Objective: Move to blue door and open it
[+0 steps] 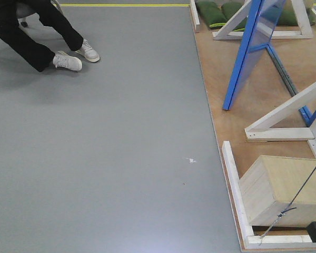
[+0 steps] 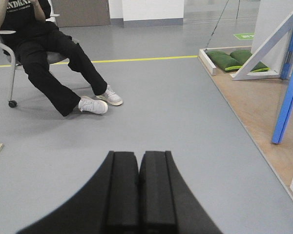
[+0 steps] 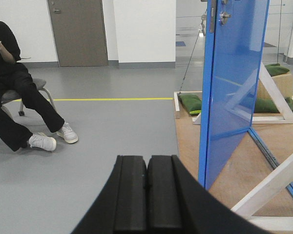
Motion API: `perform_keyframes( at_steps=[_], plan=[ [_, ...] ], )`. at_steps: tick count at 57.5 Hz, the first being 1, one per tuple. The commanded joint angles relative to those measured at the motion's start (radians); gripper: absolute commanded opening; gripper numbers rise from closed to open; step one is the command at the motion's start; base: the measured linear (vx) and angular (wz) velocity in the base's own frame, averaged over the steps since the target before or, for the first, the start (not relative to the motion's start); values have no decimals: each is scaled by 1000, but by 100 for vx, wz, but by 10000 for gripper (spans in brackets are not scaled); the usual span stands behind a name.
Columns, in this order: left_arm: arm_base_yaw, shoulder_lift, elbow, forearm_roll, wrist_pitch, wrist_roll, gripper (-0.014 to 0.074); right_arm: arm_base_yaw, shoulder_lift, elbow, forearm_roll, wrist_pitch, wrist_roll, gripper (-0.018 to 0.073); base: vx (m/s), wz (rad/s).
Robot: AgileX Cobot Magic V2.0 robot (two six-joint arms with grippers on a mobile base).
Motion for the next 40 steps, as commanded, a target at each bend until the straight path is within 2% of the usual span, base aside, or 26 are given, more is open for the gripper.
perform_keyframes(
  at_steps=[1,40],
  plan=[
    [-6,-12,-26,-3,-85,-7,73,-7,-14,0,-7,-81,-2,12,0,0],
    [-6,-12,-26,-3,-85,-7,73,-7,-14,0,-7,-81,-2,12,0,0]
  ],
)
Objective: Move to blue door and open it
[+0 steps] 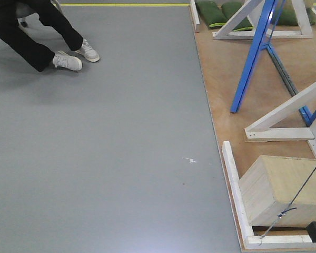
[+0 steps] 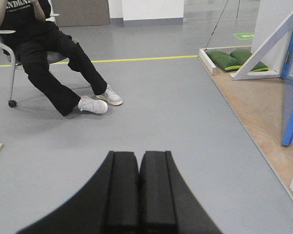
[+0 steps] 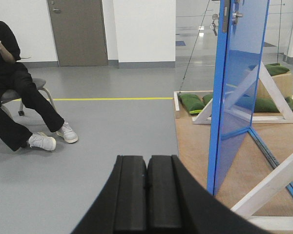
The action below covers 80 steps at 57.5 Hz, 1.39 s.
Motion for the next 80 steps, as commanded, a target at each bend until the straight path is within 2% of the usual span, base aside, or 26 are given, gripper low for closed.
perform_keyframes(
  at_steps=[1,30,80],
  plan=[
    [-6,-12,-26,-3,-85,-7,73,-7,-14,0,-7,-81,-2,12,1,0],
    [-6,-12,-26,-3,-85,-7,73,-7,-14,0,-7,-81,-2,12,9,2],
    [-6,-12,-26,-3,-85,-7,73,-7,-14,0,-7,-84,-2,12,30,1]
  ],
)
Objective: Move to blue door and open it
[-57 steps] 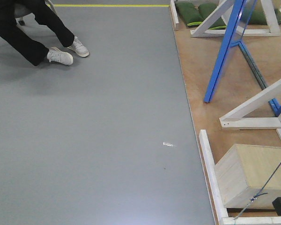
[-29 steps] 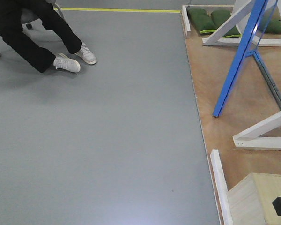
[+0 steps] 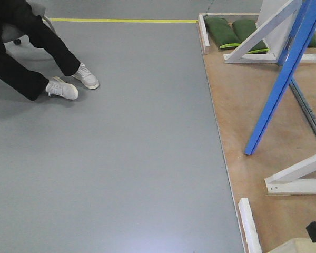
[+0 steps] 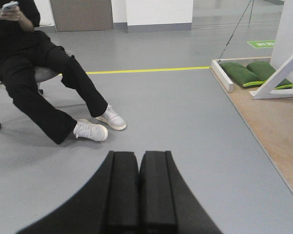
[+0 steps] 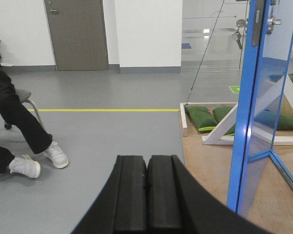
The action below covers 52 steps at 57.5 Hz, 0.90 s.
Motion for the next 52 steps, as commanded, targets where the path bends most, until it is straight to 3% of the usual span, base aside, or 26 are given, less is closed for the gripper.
perform_keyframes(
  at_steps=[1,52],
  plan=[
    [-6,-12,-26,-3,-85,-7,73,-7,-14,0,-7,-84,-2,12,35,-8],
    [-6,-12,-26,-3,-85,-7,73,-7,-14,0,-7,-84,-2,12,38,-6]
  ],
)
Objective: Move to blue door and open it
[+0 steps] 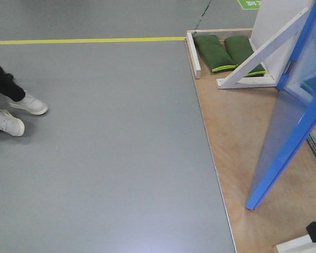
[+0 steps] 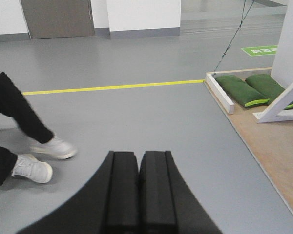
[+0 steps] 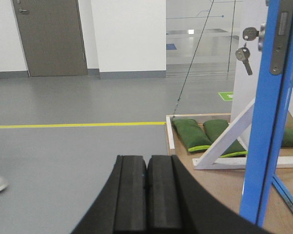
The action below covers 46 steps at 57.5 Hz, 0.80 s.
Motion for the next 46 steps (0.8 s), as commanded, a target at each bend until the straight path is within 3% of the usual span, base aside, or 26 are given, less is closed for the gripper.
perform_keyframes(
  at_steps=[1,46],
  plan=[
    [-6,-12,-26,-3,-85,-7,73,-7,-14,0,-7,-84,-2,12,41,0],
    [-6,-12,-26,-3,-85,-7,73,-7,-14,0,-7,-84,-2,12,37,3]
  ],
)
